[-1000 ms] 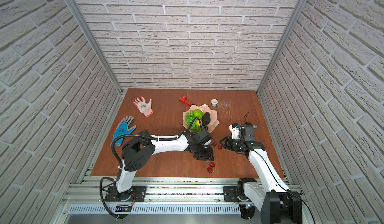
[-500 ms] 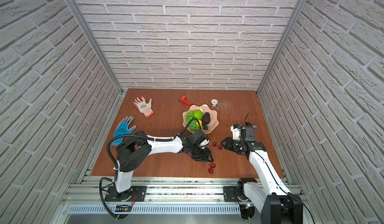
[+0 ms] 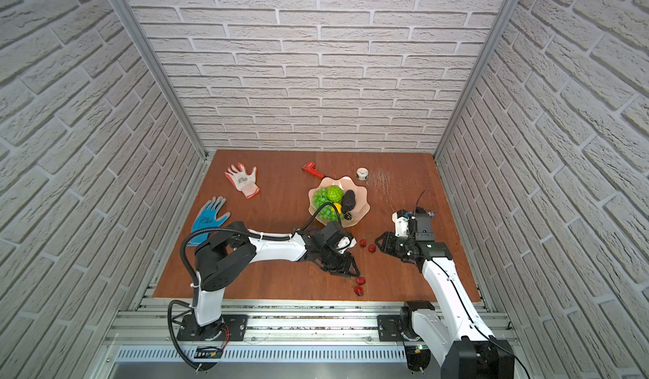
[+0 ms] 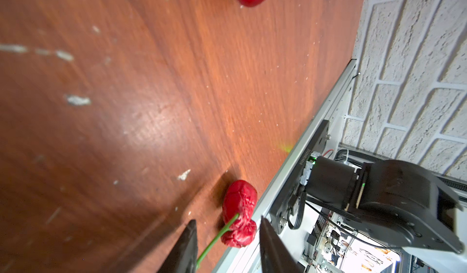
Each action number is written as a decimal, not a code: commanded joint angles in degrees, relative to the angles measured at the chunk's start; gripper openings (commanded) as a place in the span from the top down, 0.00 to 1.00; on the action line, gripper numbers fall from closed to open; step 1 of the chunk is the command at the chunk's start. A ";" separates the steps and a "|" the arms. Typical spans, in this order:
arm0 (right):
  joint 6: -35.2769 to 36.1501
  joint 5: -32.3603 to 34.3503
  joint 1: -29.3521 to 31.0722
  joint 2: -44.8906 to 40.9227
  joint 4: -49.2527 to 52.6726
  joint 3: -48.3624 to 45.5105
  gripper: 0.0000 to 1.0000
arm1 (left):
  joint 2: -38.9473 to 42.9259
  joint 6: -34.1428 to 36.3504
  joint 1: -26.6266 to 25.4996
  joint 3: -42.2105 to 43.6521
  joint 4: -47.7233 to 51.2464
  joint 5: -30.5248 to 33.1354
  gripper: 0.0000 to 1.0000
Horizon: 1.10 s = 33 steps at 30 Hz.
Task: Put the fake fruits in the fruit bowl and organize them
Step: 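Close the left gripper on the red cherry stem and lift slightly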
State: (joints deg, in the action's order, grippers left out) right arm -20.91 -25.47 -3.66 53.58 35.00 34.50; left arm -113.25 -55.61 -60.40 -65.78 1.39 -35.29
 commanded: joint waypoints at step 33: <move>-0.10 0.50 -0.29 0.29 -1.96 0.91 0.66 | 1.88 0.65 0.69 1.19 -1.70 1.59 1.00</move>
State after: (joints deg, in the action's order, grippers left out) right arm -21.17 -25.28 -3.66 54.02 34.92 34.50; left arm -113.34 -56.05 -60.36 -64.86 -0.10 -34.87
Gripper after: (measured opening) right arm 0.341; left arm 0.050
